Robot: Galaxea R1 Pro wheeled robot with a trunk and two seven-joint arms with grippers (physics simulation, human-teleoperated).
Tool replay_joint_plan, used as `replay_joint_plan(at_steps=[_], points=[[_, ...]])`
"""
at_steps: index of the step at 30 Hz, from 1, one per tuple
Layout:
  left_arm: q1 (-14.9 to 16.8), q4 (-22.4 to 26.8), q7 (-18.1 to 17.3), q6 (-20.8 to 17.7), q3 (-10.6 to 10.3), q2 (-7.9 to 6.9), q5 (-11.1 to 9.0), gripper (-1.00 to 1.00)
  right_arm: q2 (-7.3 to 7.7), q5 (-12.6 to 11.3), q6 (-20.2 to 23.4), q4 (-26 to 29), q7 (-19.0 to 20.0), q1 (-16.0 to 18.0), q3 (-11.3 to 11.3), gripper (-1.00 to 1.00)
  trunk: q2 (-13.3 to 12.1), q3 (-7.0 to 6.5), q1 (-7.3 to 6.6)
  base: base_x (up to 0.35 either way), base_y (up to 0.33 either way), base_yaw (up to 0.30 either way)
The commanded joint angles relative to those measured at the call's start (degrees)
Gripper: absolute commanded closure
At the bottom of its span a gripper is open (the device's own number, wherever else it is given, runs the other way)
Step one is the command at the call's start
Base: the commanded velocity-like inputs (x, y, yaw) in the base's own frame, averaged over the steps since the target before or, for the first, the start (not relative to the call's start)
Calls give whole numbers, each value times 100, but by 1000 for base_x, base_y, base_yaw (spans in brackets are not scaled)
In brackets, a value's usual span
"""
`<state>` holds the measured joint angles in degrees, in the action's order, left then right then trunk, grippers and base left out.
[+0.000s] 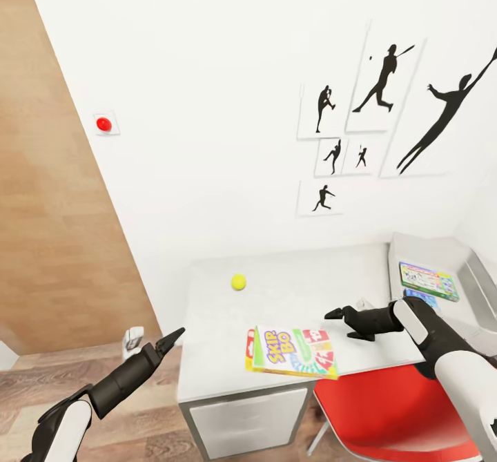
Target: Put all the toys in the child's room - the three board games (two on the bed and one on the table), the two jigsaw puzzles on the table, and the tennis ball on the table - inside the toy box on the table in the child's room.
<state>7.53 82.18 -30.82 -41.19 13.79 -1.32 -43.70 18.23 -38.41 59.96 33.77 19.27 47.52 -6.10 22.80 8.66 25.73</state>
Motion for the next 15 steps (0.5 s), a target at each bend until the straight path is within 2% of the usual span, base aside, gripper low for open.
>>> replay_joint_plan(at_steps=[1,7,15], points=[[5,0,-7,-39,7,1,-21,-100,6,53,4,2,60,6,-22,-100,12,12,5,160,168,0],[4,0,-5,-39,7,2,-20,-100,-3,58,4,0,60,1,-27,-100,12,12,5,100,102,0],[4,0,-3,-39,3,7,-17,-100,-50,75,4,-5,54,-4,-30,-100,12,12,5,37,37,0]])
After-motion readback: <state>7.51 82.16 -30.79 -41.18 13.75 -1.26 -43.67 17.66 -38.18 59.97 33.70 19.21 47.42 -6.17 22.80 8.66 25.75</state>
